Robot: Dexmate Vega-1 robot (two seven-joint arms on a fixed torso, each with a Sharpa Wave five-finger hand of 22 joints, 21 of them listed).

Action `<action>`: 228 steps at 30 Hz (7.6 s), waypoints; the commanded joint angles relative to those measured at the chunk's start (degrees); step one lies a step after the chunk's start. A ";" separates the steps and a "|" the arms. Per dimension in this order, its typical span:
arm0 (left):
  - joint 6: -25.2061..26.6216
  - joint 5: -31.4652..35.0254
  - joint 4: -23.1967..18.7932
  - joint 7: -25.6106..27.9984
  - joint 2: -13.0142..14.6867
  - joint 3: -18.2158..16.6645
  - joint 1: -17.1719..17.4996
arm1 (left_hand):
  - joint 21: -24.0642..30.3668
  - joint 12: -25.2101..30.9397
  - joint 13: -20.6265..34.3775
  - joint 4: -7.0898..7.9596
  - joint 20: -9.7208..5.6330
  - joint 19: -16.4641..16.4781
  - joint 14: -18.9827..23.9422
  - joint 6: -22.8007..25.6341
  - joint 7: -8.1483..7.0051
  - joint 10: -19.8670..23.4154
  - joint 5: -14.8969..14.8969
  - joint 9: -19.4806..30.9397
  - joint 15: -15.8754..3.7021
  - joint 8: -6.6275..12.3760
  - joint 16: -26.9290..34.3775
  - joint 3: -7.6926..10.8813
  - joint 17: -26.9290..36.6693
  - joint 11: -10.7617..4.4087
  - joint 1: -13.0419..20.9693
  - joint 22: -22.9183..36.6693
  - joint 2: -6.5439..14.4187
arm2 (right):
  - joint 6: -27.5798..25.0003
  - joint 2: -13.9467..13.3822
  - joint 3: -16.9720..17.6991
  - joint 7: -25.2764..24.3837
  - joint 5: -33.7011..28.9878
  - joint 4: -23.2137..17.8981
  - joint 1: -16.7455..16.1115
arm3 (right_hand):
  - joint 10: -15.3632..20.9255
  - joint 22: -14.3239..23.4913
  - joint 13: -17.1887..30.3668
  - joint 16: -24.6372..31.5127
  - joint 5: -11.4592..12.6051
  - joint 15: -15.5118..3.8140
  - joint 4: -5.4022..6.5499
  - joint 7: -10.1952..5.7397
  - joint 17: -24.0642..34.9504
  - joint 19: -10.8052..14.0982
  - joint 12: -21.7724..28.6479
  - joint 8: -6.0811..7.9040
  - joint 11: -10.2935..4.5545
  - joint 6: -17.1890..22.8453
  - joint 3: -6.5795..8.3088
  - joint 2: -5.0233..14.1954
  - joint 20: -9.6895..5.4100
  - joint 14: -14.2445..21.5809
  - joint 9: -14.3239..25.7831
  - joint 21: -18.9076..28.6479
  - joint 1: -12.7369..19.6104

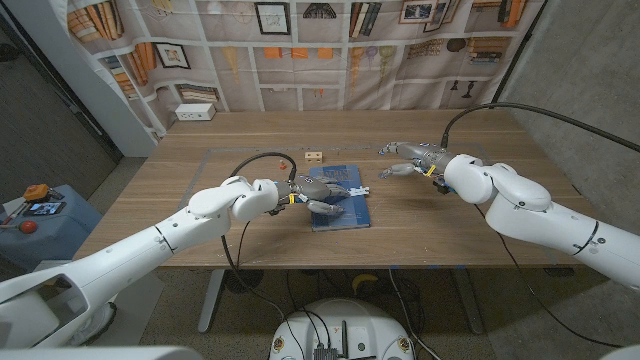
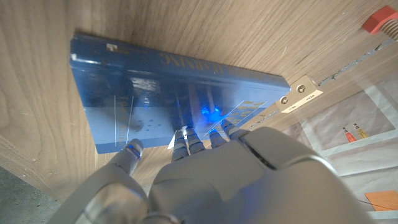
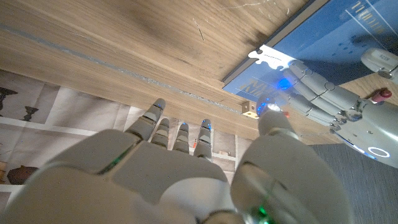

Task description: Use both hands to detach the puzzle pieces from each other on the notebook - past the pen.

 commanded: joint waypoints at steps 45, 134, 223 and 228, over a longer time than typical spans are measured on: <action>0.39 -0.21 0.85 -0.52 -0.77 0.71 -0.71 | 0.20 0.21 0.18 -0.85 -4.84 -9.64 -3.50 1.38 -0.05 1.08 0.23 0.19 -5.69 0.24 -0.02 0.96 -0.11 0.34 0.77 0.14 5.17 | 4.27 11.98 -7.11 22.07 -35.25 4.68 3.06 | -1.66 0.14 0.58 1.46 -0.56 0.94 0.46 -2.34 0.45 2.30 0.58 2.93 0.64 1.23 0.55 -3.14 0.77 1.51 1.84 0.91 5.98; 1.50 -0.33 0.42 -1.83 -0.99 1.34 -0.78 | 0.18 0.20 0.21 -1.55 -4.56 -8.63 -2.38 3.06 0.00 2.73 0.07 0.23 -5.86 0.20 -0.14 2.24 -0.13 0.24 0.98 0.13 5.09 | 5.22 19.05 -9.38 14.16 -40.01 13.92 2.70 | 4.67 0.17 0.75 3.70 -3.26 -2.36 1.10 -5.71 1.51 6.45 1.98 12.90 -1.39 15.81 -0.36 -2.22 -1.51 6.38 4.40 1.15 11.99; 2.45 -0.81 0.83 -2.93 -1.68 2.17 -1.50 | 0.19 0.13 0.22 -2.12 -4.38 -7.61 -1.09 4.25 0.18 3.92 -0.07 0.22 -5.90 0.12 -0.14 3.37 -0.16 0.29 1.06 0.12 4.92 | 4.33 18.38 -9.83 2.19 -37.72 15.68 0.80 | 11.33 0.20 0.68 5.33 -4.07 -7.03 1.23 -6.12 1.84 12.29 2.25 22.22 -4.86 33.09 -2.06 -1.33 -4.89 11.61 5.29 1.23 18.46; 2.48 -0.87 0.88 -2.84 -1.69 2.16 -1.44 | 0.18 0.10 0.22 -2.15 -4.37 -7.54 -1.09 4.20 0.21 3.92 -0.07 0.22 -5.91 0.08 -0.17 3.45 -0.15 0.23 1.06 0.12 4.92 | 4.50 18.27 -9.81 2.00 -37.58 15.65 0.78 | 11.59 0.20 0.67 5.44 -4.09 -7.22 1.26 -6.13 1.85 12.47 2.23 22.70 -5.07 33.96 -2.14 -1.20 -5.00 11.91 5.41 1.22 18.80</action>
